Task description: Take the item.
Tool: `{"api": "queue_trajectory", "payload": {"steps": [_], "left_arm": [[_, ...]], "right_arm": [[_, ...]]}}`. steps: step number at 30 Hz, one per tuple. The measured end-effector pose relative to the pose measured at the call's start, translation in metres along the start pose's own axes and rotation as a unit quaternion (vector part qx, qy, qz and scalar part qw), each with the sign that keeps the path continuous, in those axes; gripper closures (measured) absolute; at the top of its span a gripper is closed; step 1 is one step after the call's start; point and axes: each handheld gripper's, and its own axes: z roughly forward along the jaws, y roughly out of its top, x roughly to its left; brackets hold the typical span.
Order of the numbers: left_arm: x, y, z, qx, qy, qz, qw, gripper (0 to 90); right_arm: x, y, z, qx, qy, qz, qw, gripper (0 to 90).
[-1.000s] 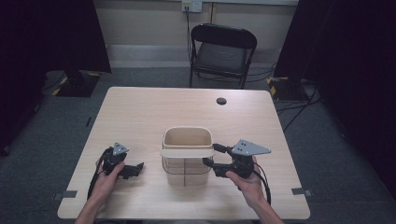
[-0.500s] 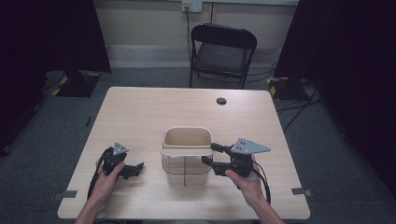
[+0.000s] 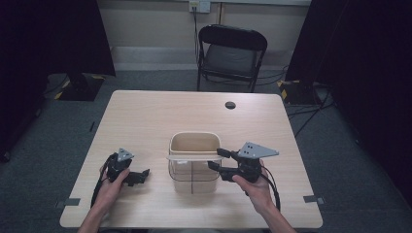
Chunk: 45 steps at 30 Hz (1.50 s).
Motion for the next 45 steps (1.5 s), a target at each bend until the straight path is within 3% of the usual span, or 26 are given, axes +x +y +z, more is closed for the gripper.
{"api": "queue_trajectory", "payload": {"steps": [45], "left_arm": [[0.0000, 0.0000, 0.0000, 0.000, 0.000, 0.000, 1.0000, 0.2]], "right_arm": [[-0.0081, 0.0092, 0.0068, 0.004, 0.010, -0.003, 0.9999, 49.3]]}}
